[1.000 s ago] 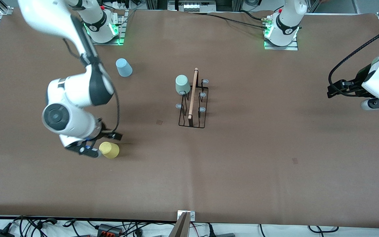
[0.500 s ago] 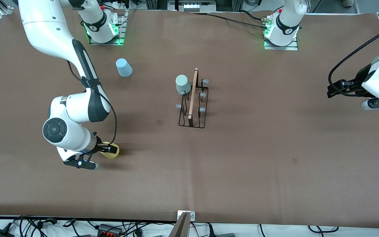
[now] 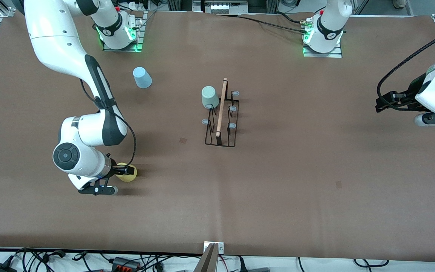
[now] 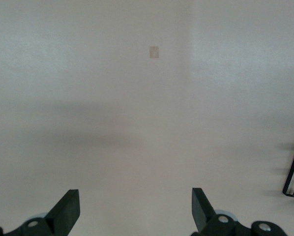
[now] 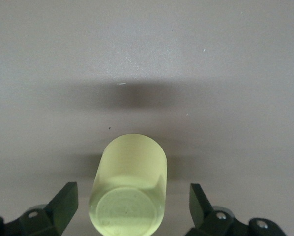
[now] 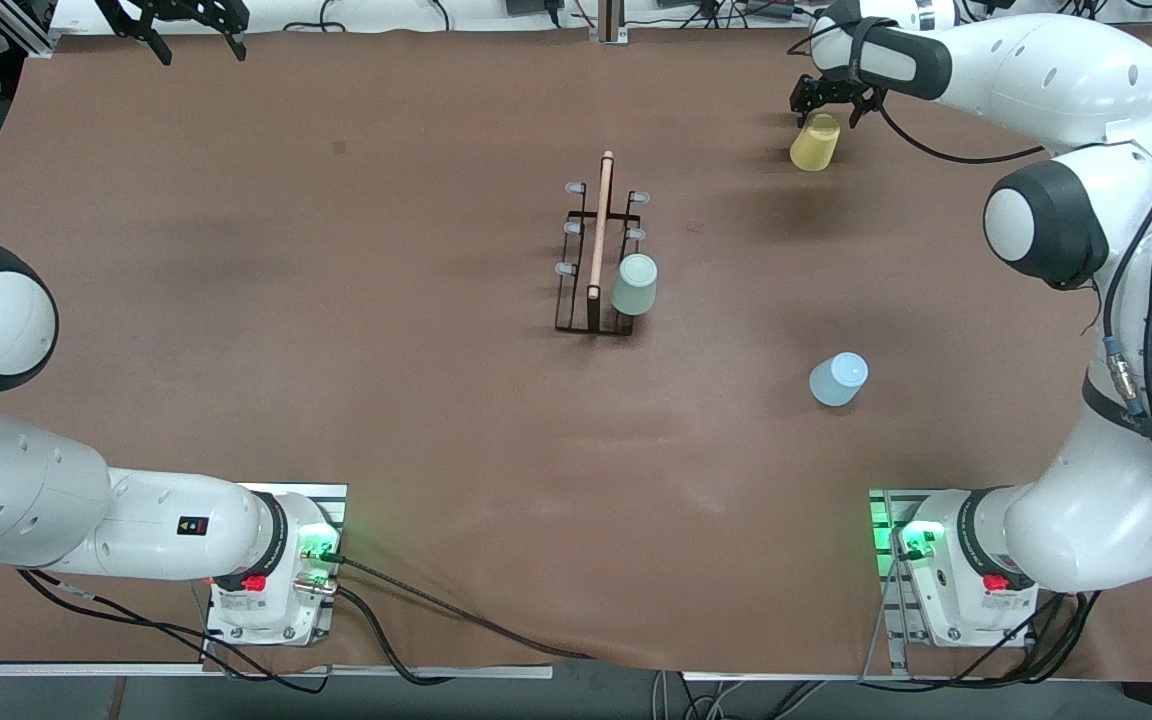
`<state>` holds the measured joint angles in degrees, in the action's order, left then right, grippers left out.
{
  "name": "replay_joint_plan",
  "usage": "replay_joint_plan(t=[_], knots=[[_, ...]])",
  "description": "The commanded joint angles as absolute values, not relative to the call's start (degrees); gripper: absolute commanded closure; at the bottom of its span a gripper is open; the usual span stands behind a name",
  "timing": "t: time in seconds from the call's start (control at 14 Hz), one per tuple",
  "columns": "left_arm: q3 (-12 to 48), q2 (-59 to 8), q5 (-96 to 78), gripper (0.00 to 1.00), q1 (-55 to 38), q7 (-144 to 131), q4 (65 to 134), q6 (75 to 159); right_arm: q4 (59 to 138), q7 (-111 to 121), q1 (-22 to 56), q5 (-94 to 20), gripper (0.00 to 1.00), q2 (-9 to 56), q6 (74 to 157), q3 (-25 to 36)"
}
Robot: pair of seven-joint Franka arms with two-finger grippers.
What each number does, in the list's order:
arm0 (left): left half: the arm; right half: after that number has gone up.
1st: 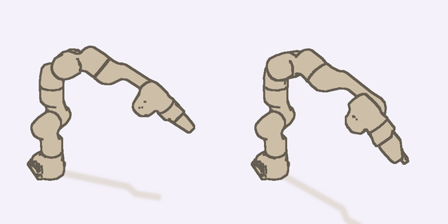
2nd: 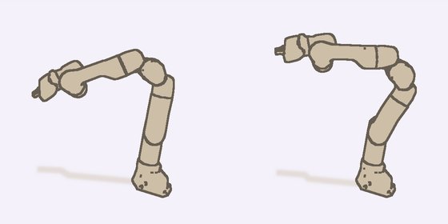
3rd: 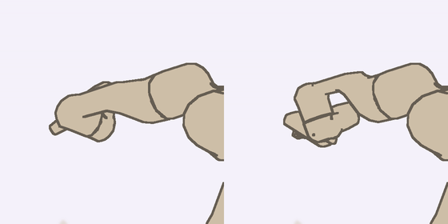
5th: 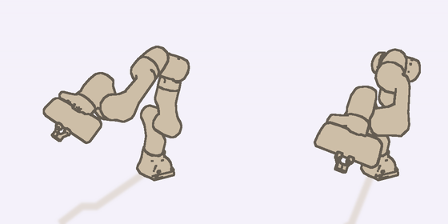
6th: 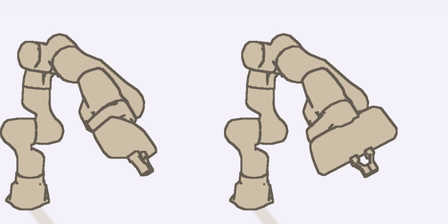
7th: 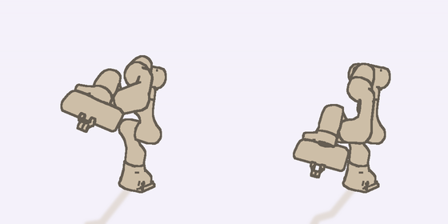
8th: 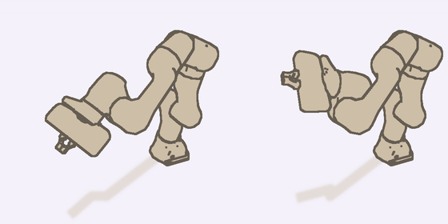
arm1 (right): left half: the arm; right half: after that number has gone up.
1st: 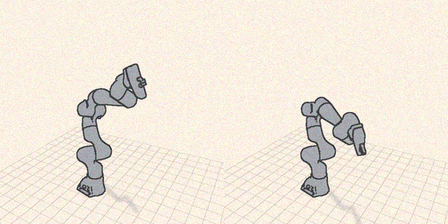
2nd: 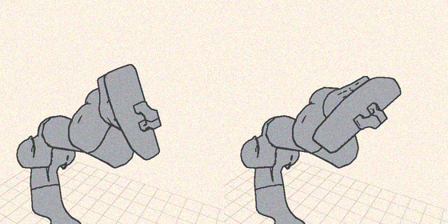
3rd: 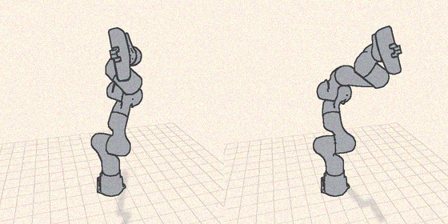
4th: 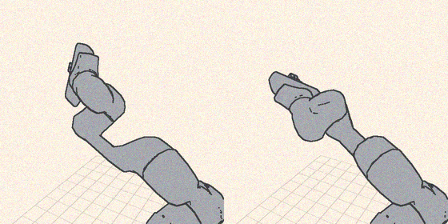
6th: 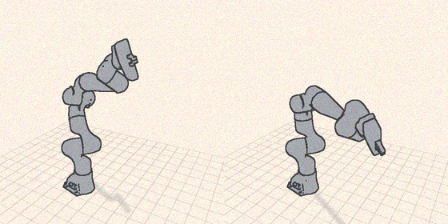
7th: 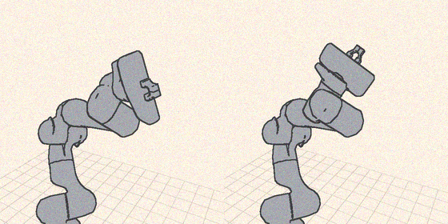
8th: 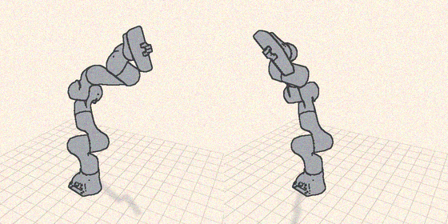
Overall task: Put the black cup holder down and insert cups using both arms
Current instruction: 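Move the right gripper to the yellow cup and grasp it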
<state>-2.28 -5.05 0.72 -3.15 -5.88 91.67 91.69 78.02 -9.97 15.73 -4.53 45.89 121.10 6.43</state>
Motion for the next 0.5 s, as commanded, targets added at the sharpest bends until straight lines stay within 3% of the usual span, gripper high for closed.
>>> replay_joint_plan(t=[0.0, 0.07, 0.21, 0.43], knots=[[-2.1, -3.8, -0.4, 0.00, -2.7, -5.9, 92.6, 91.3, 75.9, -9.0, 14.9, -4.3, 0.27, 47.3, 120.9, 5.3], [-2.1, -3.8, -0.4, 0.00, -2.7, -5.9, 92.6, 91.3, 75.9, -9.0, 14.9, -4.3, 0.44, 47.3, 120.9, 5.3], [-2.1, -3.8, -0.4, 0.00, -2.7, -5.8, 92.6, 91.3, 75.9, -8.9, 15.1, -4.2, 0.66, 47.2, 120.5, 5.3], [-2.1, -3.8, -0.4, 0.00, -2.7, -6.0, 92.6, 91.3, 72.2, -9.1, 17.0, -4.3, 0.72, 44.7, 113.2, 5.1]])
